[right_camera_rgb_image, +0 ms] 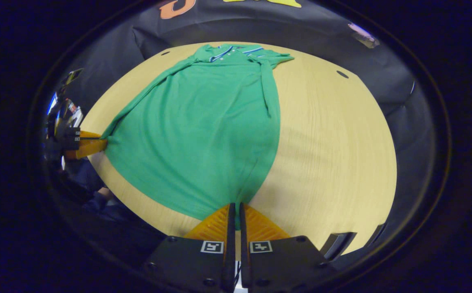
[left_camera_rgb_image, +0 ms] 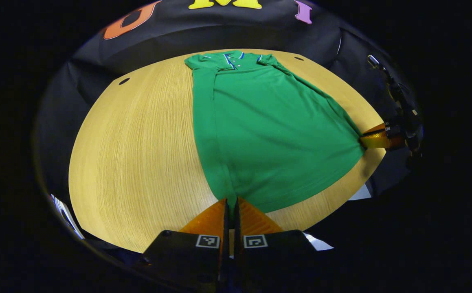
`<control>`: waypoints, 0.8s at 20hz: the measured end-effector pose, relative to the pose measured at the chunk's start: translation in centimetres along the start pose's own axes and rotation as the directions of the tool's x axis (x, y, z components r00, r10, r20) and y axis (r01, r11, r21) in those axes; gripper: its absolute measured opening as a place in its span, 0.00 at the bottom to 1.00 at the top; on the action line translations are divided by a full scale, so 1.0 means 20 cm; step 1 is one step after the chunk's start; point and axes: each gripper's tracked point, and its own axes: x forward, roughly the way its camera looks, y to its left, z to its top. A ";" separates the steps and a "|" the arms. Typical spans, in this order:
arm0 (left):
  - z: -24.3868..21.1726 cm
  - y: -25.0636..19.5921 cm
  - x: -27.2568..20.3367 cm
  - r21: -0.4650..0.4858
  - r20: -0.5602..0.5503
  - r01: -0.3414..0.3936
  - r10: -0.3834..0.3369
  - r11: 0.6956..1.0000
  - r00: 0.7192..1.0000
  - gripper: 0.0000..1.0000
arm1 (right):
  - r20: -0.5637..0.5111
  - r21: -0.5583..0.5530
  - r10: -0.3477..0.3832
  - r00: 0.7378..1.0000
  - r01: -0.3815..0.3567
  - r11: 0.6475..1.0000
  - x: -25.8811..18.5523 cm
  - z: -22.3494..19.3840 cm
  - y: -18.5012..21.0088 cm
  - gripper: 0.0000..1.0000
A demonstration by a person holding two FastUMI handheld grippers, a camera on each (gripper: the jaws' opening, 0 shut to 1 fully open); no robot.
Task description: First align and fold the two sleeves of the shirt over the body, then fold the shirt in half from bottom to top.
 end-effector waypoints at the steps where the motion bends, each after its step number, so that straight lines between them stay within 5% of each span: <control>1: 0.00 -0.02 0.00 -0.038 -0.007 0.034 -0.034 0.999 0.999 0.06 | -0.011 0.014 0.012 1.000 -0.012 1.000 -0.01 0.00 -0.01 0.00; 4: 0.05 -0.02 -0.06 -0.078 0.012 0.085 -0.084 0.993 0.996 0.04 | 0.012 0.040 0.036 0.999 -0.037 0.998 -0.05 0.04 -0.01 0.02; 16: 0.49 0.06 -0.17 0.009 0.120 0.124 -0.124 0.992 0.985 0.04 | 0.146 0.128 0.097 0.984 -0.116 0.985 -0.29 0.44 -0.10 0.02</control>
